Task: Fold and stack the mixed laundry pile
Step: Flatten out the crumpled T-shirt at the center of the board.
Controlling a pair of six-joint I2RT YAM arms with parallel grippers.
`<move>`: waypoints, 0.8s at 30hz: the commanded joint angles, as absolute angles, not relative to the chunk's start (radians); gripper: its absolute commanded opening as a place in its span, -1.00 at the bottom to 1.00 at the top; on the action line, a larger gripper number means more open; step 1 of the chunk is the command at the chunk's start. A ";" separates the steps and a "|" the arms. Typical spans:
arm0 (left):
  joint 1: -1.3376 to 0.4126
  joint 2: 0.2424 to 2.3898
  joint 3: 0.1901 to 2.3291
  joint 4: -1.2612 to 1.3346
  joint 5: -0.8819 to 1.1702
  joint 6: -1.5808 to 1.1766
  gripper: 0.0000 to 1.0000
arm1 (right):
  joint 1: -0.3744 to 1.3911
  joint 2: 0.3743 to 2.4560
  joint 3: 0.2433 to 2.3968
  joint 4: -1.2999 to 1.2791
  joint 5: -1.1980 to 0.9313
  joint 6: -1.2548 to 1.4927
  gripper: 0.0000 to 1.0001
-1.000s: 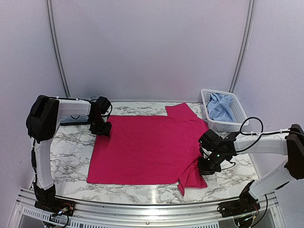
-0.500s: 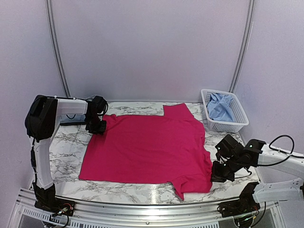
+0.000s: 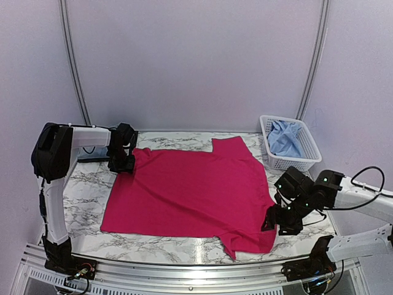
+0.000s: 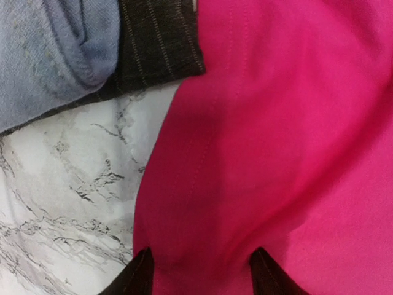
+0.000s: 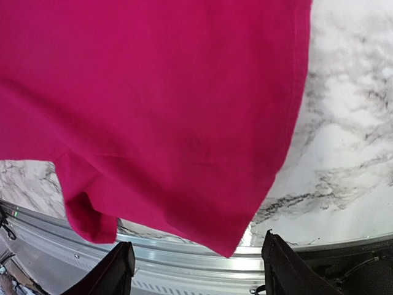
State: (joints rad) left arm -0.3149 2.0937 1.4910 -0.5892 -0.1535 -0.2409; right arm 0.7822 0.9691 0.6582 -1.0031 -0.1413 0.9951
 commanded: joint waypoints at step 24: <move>-0.310 2.067 1.585 -0.580 0.097 -0.276 0.35 | 0.358 1.850 1.349 -0.557 -0.014 0.270 0.15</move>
